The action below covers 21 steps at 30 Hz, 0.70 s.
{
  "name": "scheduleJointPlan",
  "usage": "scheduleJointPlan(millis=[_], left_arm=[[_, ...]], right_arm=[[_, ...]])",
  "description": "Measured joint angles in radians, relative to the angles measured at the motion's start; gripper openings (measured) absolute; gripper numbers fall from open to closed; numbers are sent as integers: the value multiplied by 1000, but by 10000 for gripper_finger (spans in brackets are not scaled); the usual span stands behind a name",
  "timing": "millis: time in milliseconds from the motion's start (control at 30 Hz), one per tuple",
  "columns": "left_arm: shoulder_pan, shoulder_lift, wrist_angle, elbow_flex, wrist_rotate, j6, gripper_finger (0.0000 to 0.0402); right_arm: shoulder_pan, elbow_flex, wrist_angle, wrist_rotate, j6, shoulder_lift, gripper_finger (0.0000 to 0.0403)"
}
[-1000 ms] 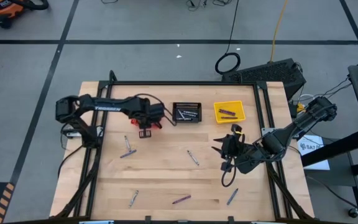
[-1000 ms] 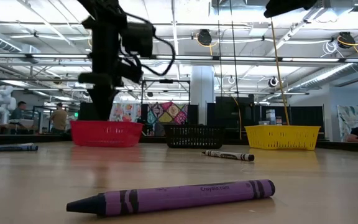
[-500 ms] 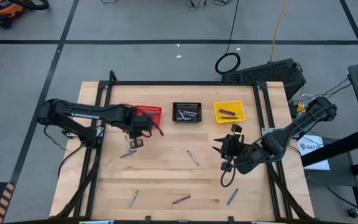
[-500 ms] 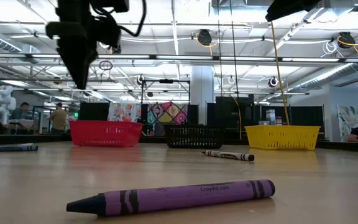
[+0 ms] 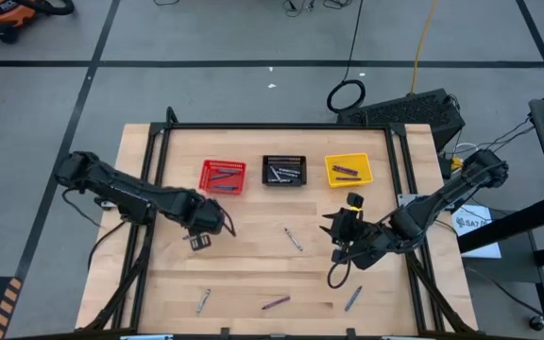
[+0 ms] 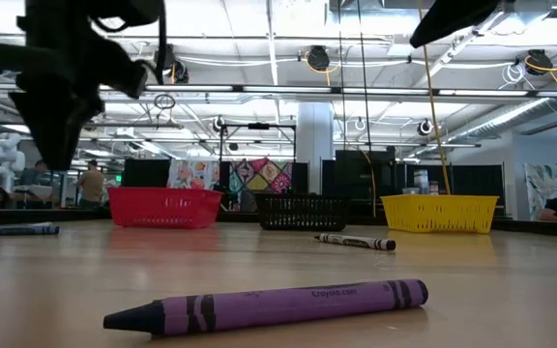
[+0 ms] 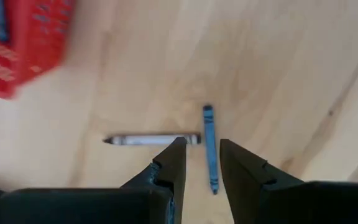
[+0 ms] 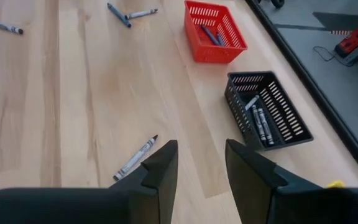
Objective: Sort crayons
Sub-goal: Put the blue crayon into the red basket
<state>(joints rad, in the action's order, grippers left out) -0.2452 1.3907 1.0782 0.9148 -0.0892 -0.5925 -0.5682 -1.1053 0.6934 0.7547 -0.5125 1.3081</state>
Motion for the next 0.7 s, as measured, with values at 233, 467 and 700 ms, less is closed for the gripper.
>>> scheduleJointPlan(millis=[233, 467, 700], left_arm=[[-74, 0, -132, -113, 44, -106, 95], [-115, 0, -131, -198, 75, -187, 95], [-129, 0, -228, -269, 106, -208, 95]], right_arm=[[0, 0, 0, -50, -25, 4, 118], [0, 0, 0, -50, -26, 4, 118], [0, 0, 0, -50, -26, 4, 118]])
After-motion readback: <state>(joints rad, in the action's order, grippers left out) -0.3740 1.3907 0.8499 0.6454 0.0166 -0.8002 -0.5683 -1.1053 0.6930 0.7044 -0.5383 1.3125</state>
